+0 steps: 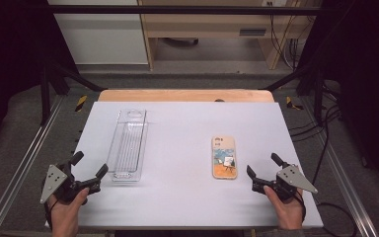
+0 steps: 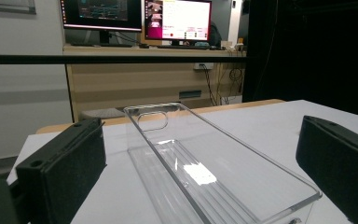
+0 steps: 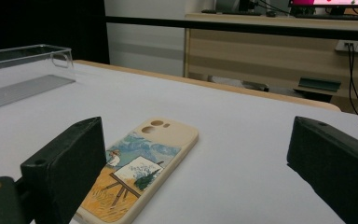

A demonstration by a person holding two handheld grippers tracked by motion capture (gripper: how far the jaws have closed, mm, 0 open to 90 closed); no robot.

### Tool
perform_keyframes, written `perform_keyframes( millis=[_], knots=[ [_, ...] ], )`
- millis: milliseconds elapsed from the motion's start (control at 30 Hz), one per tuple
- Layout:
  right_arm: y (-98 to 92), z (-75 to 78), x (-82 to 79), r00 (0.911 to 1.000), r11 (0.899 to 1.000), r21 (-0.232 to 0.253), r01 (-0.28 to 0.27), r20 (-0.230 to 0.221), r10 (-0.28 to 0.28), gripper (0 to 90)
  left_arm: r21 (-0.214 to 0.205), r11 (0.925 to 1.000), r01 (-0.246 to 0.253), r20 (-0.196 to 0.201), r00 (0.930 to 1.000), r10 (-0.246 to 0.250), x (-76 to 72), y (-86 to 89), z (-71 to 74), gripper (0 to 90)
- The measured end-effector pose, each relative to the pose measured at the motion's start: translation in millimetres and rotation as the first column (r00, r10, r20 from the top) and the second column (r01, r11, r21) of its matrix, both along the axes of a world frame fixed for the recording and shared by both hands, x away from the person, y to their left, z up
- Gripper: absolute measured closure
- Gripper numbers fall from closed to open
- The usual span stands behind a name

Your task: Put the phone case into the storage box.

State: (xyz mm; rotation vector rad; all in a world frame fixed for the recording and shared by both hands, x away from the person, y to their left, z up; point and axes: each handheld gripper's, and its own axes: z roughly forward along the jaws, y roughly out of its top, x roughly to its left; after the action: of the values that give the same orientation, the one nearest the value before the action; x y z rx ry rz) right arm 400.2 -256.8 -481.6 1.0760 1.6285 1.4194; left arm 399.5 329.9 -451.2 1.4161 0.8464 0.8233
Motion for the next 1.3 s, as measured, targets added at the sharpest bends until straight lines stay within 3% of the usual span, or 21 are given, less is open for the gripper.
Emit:
perform_keyframes(
  millis=[167, 367, 433, 667, 1000, 1200, 1300],
  knots=[
    [-0.3, -1.8, 1.3, 0.9987, 1.000, 0.005, 0.016, -0.048, -0.016, 7.0, 0.004, 1.0000, 0.001, -0.004, 1.0000, -0.001, 0.4, 0.5, -0.6, 1.7],
    [-0.6, -2.3, 1.3, 0.9973, 1.000, 0.005, 0.026, -0.069, -0.026, 8.6, 0.009, 1.0000, -0.002, -0.005, 1.0000, 0.002, 0.5, 0.8, -0.8, 1.7],
    [1.0, -4.6, 3.1, 0.9950, 1.000, -0.009, 0.019, -0.098, -0.020, 10.0, 0.013, 0.9999, -0.004, -0.006, 1.0000, 0.004, 0.7, 0.6, -0.9, 1.8],
    [5.1, -6.6, 4.2, 0.9899, 0.997, -0.070, 0.023, -0.138, -0.032, 17.1, -0.019, 0.9998, -0.007, -0.005, 1.0000, 0.007, -0.6, 3.2, 0.1, 1.9],
    [4.5, -5.2, 4.5, 0.9907, 0.998, -0.049, 0.029, -0.131, -0.035, 13.2, -0.003, 1.0000, -0.004, -0.007, 1.0000, 0.004, -0.8, 1.0, -0.4, 1.7],
    [6.8, -1.1, 13.4, 0.9827, 0.996, -0.067, 0.050, -0.175, -0.061, 10.0, -0.003, 1.0000, -0.006, -0.010, 0.9999, 0.006, -0.5, 1.4, -1.2, 1.6],
    [9.9, 3.8, 21.1, 0.9768, 0.993, -0.103, 0.051, -0.202, -0.071, 10.1, -0.004, 1.0000, -0.007, -0.008, 0.9999, 0.007, -1.6, 2.4, -0.9, 1.6]
  ],
)
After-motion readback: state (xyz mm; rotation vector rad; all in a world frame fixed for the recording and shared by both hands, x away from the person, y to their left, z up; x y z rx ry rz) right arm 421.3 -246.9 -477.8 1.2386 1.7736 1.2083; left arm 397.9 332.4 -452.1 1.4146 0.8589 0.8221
